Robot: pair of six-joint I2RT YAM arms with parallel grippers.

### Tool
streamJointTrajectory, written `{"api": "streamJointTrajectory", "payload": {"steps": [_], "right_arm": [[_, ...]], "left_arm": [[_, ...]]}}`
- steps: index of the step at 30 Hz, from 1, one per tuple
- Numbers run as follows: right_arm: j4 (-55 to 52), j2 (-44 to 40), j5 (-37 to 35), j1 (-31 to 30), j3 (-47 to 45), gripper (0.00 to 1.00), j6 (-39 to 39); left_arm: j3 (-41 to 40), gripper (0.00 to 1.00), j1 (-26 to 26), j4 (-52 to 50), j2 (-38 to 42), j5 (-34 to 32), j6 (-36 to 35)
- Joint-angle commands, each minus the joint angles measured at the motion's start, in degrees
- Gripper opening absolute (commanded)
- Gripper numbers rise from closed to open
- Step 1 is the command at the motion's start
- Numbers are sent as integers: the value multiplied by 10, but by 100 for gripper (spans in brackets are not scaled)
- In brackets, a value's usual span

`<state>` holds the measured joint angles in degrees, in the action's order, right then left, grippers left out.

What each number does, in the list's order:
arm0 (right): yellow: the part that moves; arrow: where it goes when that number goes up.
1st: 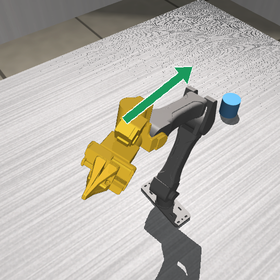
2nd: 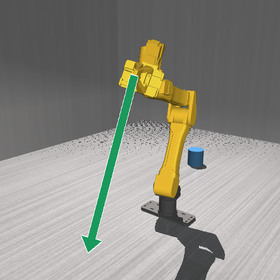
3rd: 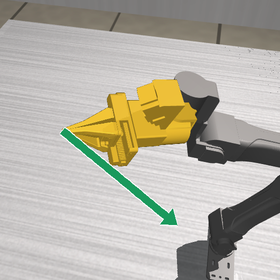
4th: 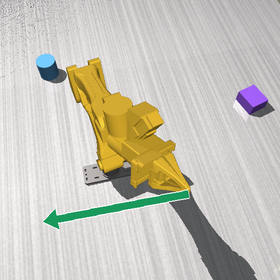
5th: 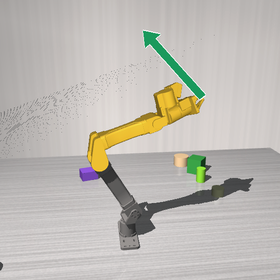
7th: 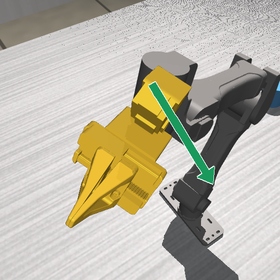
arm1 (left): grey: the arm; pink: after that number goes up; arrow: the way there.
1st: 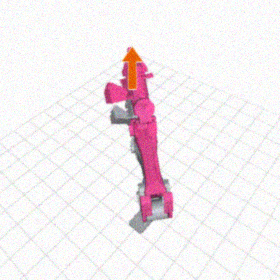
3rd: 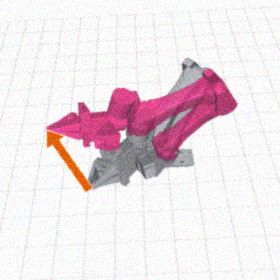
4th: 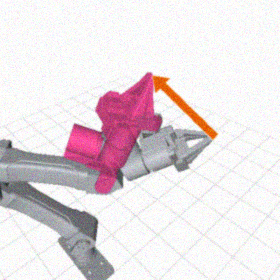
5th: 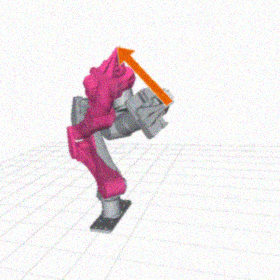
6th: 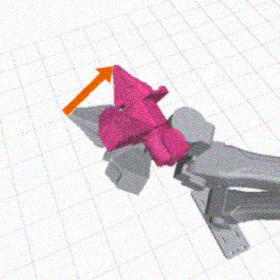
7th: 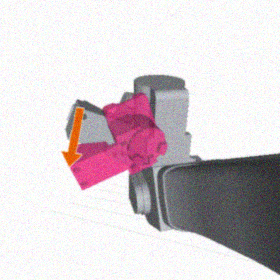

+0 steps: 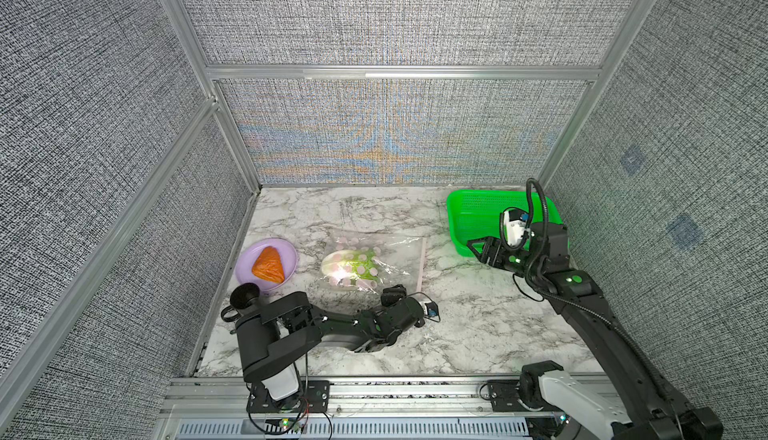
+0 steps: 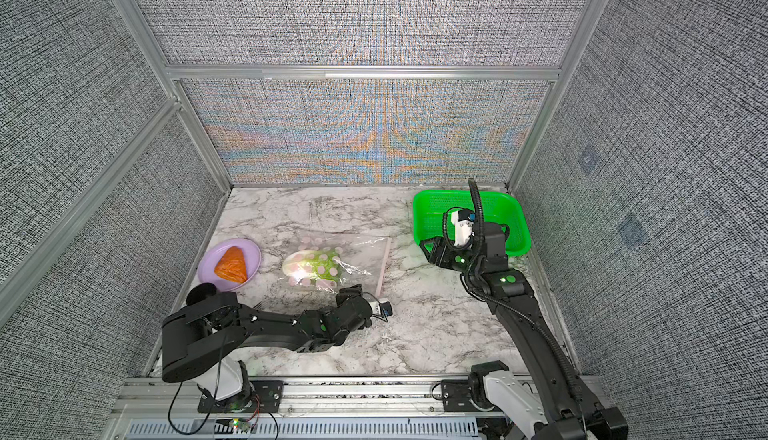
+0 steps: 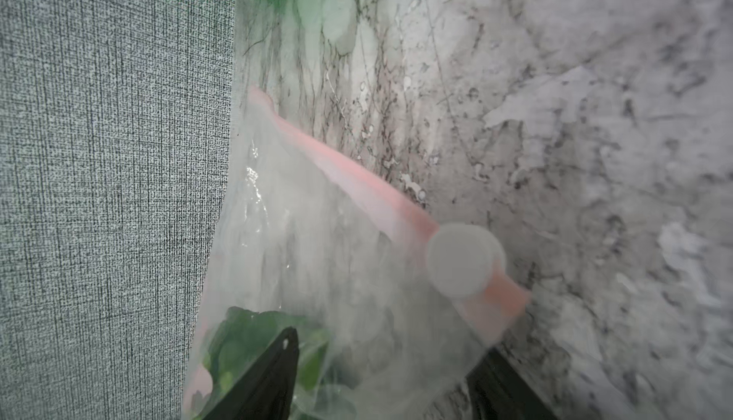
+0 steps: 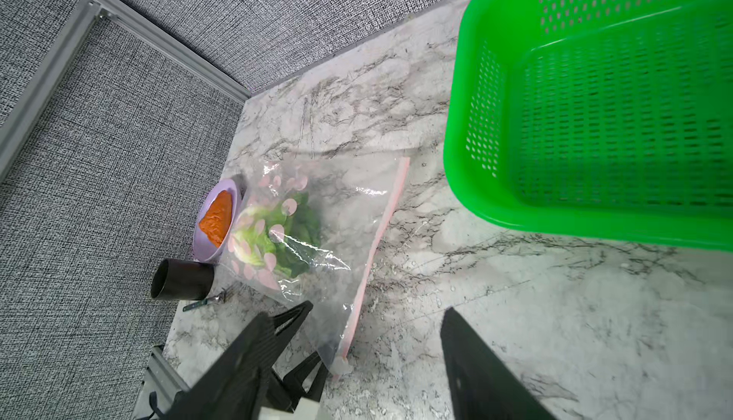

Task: Open the zip-top bag and take out the chinese cabbages
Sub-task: Adjust the zipper food storage bag at the center of the board.

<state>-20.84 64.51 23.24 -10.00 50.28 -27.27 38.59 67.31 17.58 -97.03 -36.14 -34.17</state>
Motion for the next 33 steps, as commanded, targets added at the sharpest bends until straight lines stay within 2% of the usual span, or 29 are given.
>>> {"api": "streamJointTrajectory", "payload": {"steps": [1, 4, 7, 10, 13, 20, 25, 27, 33], "right_arm": [[-33, -14, -13, 3, 10, 70, 25], [-41, -35, -26, 6, 6, 71, 26], [-48, -54, -34, 7, 2, 71, 28], [-47, -61, -30, 8, -2, 71, 27], [-37, -59, -13, 9, -4, 71, 28], [-2, -48, 23, 7, 18, 71, 62], [25, -56, 47, 4, 54, 72, 86], [41, -65, 49, -7, 65, 72, 113], [135, -142, 22, -66, 44, 72, 246]], "left_arm": [[16, 57, -9, 40, -30, -29, 19], [25, 36, -16, 53, -45, -35, 10], [30, 1, -17, 45, -31, -35, 5], [19, 0, -17, 36, 13, -27, 6], [6, 0, -17, 9, 91, 3, 6], [24, 0, -17, -169, 356, 184, 22], [88, 0, -30, -344, 475, 286, 44], [102, 0, -40, -391, 517, 344, 52], [98, 0, -69, -459, 571, 445, 75]]}}
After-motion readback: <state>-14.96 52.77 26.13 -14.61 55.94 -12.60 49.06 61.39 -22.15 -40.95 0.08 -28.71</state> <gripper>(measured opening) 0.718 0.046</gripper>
